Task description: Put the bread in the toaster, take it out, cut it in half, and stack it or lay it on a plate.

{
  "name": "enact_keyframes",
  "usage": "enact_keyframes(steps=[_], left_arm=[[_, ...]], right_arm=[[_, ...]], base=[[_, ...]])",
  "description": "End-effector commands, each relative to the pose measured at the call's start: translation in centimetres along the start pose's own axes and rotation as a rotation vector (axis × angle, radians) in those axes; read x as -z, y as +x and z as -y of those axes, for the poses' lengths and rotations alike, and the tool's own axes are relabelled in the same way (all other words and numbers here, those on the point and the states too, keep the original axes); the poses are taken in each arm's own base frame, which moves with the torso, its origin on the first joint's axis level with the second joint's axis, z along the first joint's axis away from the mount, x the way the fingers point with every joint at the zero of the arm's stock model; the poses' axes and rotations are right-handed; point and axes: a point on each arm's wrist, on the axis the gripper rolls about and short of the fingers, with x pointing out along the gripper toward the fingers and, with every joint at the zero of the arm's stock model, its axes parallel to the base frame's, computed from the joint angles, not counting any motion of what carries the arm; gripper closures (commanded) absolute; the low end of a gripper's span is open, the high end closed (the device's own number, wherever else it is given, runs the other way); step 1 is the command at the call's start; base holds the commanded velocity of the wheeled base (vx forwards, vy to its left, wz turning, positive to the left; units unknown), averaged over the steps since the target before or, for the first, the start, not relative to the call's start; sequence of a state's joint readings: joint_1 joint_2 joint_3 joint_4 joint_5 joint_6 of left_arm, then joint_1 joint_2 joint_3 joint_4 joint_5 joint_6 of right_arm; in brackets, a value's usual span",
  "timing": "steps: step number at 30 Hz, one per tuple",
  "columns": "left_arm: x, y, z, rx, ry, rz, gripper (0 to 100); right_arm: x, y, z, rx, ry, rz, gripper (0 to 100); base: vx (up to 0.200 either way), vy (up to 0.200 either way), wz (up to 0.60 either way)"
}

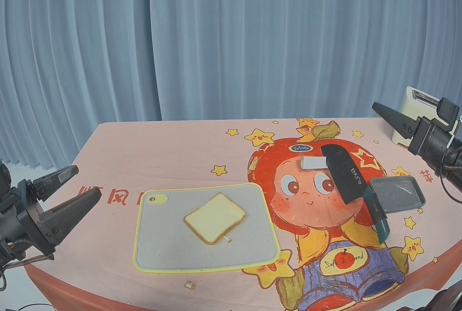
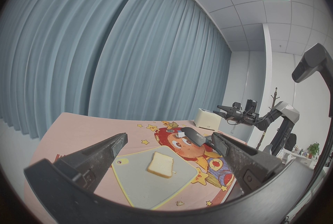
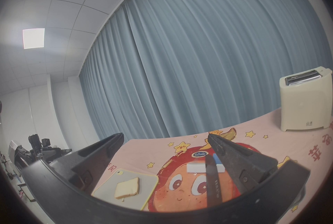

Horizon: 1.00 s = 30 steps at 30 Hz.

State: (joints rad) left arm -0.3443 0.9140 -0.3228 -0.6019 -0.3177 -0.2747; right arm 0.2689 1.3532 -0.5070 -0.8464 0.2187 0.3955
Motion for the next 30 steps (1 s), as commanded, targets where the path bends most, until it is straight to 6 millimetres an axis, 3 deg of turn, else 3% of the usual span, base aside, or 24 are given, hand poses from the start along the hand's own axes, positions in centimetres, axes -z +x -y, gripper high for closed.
enact_keyframes(steps=[1,8,24,30], left_arm=[[0.2,0.0,-0.1,-0.002,0.013,-0.009,0],[0.2,0.0,-0.1,-0.003,0.024,-0.007,0],[0.3,0.0,-0.1,-0.004,0.023,-0.012,0],[0.4,0.0,-0.1,-0.005,0.022,-0.015,0]], right_arm=[[-1.2,-0.3,1.1,0.026,-0.006,0.036,0],[-2.5,-1.6,1.3,0.047,0.003,0.011,0],[0.7,-2.1,2.3,0.088,-0.005,-0.199,0],[2.2,-1.3,3.9,0.135,-0.020,-0.269,0]], base=[[0.000,0.000,0.00],[0.000,0.000,0.00],[0.000,0.000,0.00],[0.000,0.000,0.00]])
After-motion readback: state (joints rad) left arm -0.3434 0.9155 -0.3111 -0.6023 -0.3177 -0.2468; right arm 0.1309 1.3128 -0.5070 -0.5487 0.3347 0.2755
